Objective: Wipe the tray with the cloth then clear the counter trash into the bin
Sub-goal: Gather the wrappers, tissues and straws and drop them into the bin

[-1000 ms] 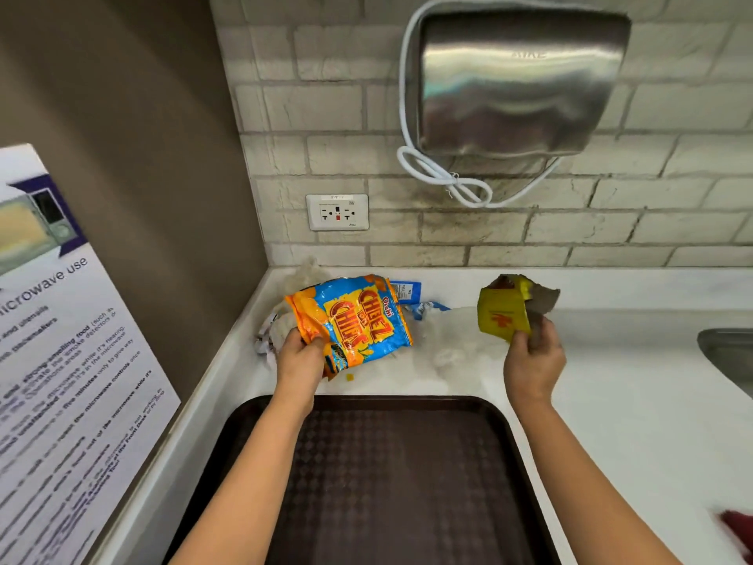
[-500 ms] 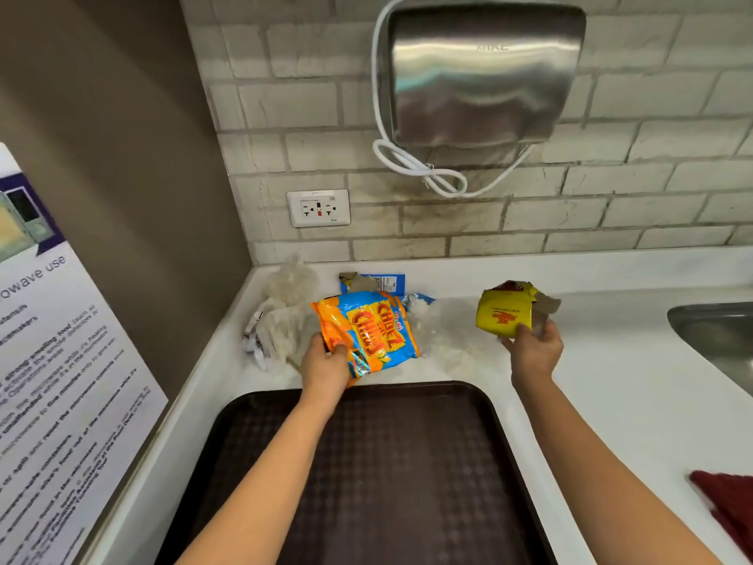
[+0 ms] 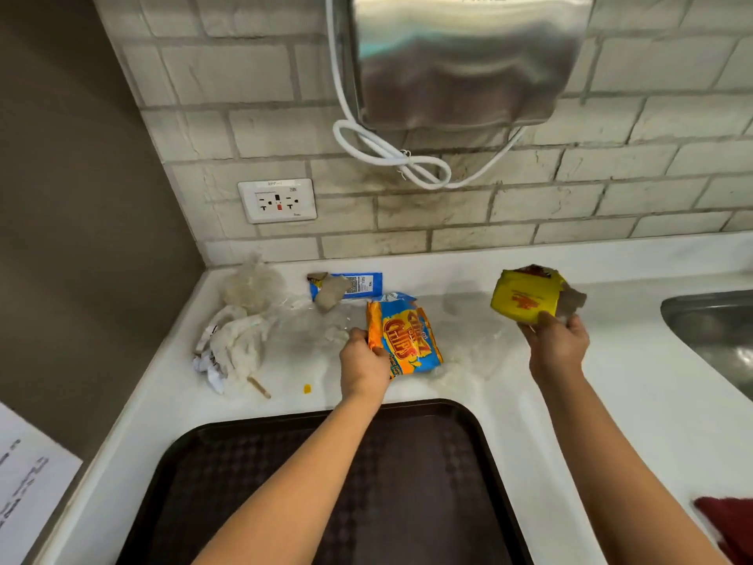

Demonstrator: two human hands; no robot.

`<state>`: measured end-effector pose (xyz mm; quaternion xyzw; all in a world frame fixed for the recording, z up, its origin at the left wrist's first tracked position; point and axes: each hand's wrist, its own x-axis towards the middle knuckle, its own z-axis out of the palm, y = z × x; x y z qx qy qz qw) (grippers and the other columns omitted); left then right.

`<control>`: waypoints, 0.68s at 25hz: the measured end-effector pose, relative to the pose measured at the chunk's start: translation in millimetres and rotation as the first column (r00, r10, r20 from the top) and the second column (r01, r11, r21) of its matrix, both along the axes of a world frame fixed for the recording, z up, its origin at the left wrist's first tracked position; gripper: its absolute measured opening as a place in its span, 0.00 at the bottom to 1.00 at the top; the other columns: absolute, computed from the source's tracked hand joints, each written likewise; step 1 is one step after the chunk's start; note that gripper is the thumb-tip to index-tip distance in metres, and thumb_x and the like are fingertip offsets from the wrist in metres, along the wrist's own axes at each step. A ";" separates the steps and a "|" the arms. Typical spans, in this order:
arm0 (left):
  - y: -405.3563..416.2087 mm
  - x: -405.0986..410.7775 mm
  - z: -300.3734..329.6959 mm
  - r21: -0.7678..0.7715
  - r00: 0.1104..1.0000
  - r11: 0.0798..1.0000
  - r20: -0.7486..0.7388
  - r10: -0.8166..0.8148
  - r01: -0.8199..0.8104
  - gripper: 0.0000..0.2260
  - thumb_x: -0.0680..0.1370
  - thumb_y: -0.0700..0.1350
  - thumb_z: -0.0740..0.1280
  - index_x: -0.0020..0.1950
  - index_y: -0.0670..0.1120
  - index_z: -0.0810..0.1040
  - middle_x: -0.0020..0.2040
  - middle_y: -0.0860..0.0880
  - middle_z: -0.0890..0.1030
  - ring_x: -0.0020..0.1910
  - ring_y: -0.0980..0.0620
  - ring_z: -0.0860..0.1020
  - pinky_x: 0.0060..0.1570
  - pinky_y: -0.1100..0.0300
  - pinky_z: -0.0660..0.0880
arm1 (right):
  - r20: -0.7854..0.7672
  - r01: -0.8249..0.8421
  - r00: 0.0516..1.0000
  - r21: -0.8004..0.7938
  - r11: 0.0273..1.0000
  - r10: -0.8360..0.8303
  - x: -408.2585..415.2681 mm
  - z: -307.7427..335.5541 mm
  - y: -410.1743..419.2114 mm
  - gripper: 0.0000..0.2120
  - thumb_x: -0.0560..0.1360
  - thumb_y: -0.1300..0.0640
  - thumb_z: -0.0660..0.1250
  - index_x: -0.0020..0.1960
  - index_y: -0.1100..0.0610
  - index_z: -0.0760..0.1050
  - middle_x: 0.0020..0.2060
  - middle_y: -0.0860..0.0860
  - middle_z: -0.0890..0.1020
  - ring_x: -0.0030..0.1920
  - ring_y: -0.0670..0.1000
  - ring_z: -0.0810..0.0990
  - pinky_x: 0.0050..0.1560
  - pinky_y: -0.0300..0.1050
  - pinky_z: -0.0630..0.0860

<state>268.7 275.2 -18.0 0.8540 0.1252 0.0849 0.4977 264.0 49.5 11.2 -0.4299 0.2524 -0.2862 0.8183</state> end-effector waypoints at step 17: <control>43.3 -97.4 48.5 -0.737 0.981 0.668 0.035 0.192 -0.105 0.04 0.76 0.38 0.62 0.46 0.47 0.72 0.41 0.49 0.80 0.35 0.54 0.80 0.26 0.60 0.76 | 0.055 -0.102 0.992 -0.127 0.987 0.109 -105.9 9.7 36.2 0.16 0.72 0.74 0.54 0.54 0.60 0.71 0.42 0.56 0.76 0.39 0.55 0.77 0.33 0.42 0.81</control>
